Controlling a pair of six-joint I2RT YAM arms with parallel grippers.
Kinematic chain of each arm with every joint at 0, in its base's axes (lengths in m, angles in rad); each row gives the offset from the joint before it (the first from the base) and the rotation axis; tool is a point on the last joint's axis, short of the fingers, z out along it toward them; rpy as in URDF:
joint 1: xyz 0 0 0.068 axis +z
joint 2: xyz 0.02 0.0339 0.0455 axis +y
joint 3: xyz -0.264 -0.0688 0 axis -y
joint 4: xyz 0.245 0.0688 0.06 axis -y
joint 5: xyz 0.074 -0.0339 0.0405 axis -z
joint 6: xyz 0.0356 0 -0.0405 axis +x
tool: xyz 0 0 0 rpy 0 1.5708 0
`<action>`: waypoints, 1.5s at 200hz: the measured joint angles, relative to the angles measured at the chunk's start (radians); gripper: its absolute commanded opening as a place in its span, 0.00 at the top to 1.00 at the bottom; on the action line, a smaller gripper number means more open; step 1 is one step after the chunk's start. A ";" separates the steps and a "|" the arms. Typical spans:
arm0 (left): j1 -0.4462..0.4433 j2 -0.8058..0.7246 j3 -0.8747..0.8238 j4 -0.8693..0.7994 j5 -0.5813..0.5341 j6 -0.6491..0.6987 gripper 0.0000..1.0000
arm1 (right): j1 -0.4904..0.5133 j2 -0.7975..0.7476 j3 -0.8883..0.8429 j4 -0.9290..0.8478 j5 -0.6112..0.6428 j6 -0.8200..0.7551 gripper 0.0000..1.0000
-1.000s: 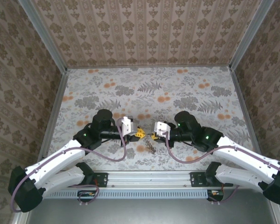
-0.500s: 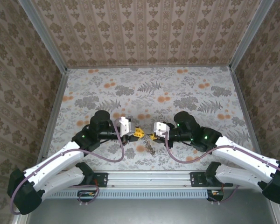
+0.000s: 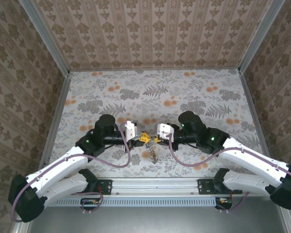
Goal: Put the keys on the keyring
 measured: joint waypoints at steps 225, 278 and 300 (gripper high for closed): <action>0.045 -0.090 -0.069 0.028 -0.200 -0.122 0.29 | 0.204 0.196 0.382 -0.325 0.793 -0.816 1.00; 0.139 -0.328 -0.101 -0.128 -0.500 -0.283 0.00 | 0.167 0.196 0.474 -0.312 0.803 -0.913 1.00; 0.223 -0.321 -0.069 -0.240 -0.611 -0.380 0.00 | 0.155 0.195 0.497 -0.308 0.776 -0.888 1.00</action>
